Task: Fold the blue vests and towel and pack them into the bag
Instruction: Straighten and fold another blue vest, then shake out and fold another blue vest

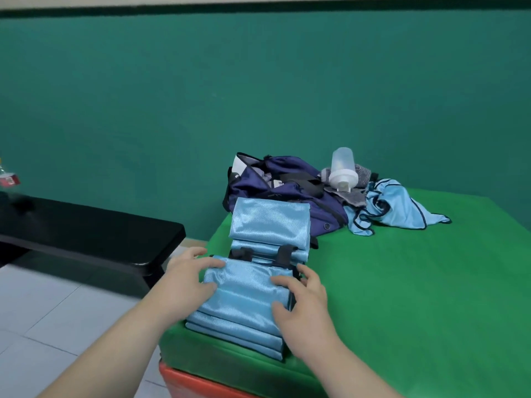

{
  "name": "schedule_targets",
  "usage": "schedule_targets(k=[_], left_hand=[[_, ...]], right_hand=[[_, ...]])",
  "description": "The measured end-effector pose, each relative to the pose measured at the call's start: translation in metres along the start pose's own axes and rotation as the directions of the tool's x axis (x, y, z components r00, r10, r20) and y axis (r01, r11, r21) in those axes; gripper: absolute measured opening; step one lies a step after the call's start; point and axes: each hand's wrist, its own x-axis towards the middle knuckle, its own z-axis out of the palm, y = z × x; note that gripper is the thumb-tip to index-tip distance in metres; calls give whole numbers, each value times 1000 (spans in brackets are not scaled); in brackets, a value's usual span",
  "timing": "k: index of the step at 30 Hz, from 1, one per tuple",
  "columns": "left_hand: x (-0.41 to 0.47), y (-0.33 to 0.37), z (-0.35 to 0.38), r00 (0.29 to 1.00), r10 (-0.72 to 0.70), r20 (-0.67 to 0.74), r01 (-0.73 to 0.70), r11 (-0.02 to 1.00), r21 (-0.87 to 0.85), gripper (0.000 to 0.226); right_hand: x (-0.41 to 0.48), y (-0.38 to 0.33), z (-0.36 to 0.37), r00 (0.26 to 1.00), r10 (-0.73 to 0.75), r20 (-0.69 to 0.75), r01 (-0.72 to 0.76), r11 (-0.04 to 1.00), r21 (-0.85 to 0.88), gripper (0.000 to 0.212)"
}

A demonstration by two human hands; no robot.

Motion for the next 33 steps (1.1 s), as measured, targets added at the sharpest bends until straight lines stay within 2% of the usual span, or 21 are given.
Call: schedule_targets(k=[3,6,12,15,21,27,33], left_hand=[[-10,14,2,996,38,-81,-34,998,49,51],[-21,32,10,984,116,-137,-99,987,127,45],[-32,83,43,949,295,-112,-286,954,92,39],[-25,114,64,917,383,-111,-376,923,80,43],[2,179,118,885,466,-26,-459,879,130,46],[55,224,190,918,395,26,-396,915,79,45],[118,242,253,935,354,-1,-353,932,78,51]], right_hand=[[-1,-1,-3,1000,-4,2,4,987,162,38],[-3,-3,-10,999,-27,-44,39,957,289,39],[-4,9,-44,991,-14,-131,54,950,308,40],[2,31,-73,986,17,-167,29,963,269,40],[22,89,-141,977,73,-202,-41,986,161,37],[61,149,-205,976,106,-192,-110,994,-11,29],[124,190,-248,978,119,-169,-149,972,-183,42]])
